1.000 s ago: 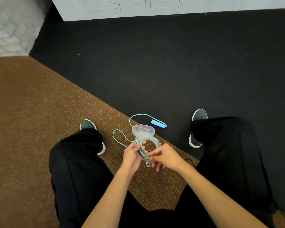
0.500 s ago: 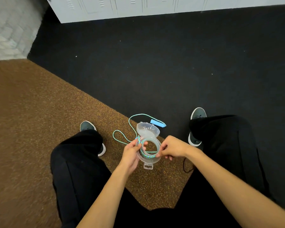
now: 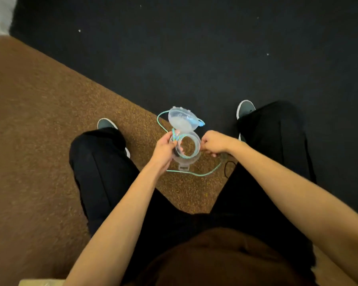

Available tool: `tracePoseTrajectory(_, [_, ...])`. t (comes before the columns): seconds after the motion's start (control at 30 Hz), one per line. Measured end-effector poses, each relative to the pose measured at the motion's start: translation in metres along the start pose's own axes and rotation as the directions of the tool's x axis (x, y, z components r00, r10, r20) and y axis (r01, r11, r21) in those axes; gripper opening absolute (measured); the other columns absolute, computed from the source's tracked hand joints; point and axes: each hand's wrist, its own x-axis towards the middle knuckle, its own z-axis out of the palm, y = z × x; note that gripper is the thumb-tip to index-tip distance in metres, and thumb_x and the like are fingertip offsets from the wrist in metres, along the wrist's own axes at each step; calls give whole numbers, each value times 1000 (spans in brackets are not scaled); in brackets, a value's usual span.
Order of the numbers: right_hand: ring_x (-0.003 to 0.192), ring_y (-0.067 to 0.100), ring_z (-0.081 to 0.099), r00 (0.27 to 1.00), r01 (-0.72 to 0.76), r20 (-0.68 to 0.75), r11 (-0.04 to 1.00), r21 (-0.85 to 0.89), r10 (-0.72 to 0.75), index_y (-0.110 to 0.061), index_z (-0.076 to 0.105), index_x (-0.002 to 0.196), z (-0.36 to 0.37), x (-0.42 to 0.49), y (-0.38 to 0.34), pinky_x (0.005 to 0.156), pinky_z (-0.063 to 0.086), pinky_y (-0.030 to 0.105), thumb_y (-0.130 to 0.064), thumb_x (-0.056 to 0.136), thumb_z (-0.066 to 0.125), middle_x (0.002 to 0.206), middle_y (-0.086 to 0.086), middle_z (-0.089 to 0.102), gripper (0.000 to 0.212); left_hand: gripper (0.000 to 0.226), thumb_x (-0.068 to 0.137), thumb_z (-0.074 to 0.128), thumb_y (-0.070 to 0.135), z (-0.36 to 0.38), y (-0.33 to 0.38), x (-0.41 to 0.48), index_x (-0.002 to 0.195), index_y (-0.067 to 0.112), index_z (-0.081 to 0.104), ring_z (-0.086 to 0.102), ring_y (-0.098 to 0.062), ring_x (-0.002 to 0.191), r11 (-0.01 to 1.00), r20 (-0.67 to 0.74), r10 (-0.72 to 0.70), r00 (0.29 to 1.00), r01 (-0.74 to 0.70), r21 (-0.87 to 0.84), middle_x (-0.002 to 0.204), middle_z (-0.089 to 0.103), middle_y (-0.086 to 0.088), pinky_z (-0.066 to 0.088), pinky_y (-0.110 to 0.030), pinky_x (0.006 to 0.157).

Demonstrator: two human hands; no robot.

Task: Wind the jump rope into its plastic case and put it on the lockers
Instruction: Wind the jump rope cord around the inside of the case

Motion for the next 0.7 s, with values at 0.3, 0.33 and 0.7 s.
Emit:
tracePoseTrajectory(0.3, [34, 15, 41, 975, -206, 20, 864, 459, 222, -11, 53, 67, -7, 0, -6, 42, 34, 22, -20, 93, 58, 44, 3, 46, 28, 37, 95, 36, -8, -1, -8, 2, 106, 17, 62, 57, -11, 64, 997, 62, 13, 998, -18, 77, 86, 63, -5, 52, -24, 62])
tracePoseTrajectory(0.33, [34, 15, 42, 978, -190, 10, 863, 468, 209, -11, 54, 68, -7, 2, -9, 42, 34, 23, -20, 94, 58, 46, 4, 46, 28, 35, 95, 36, -8, -2, -9, 3, 106, 16, 61, 57, -10, 61, 996, 57, 7, 998, -12, 92, 84, 63, -5, 52, -24, 61])
tracePoseTrajectory(0.7, [33, 12, 51, 995, -83, -37, 954, 290, 97, 2, 65, 72, 10, 10, -14, 41, 41, 24, -3, 87, 57, 45, 4, 58, 17, 24, 95, 36, -11, -4, -27, 5, 111, 5, 45, 65, -5, 46, 923, 74, -10, 997, -19, 385, 79, 62, -8, 55, -20, 51])
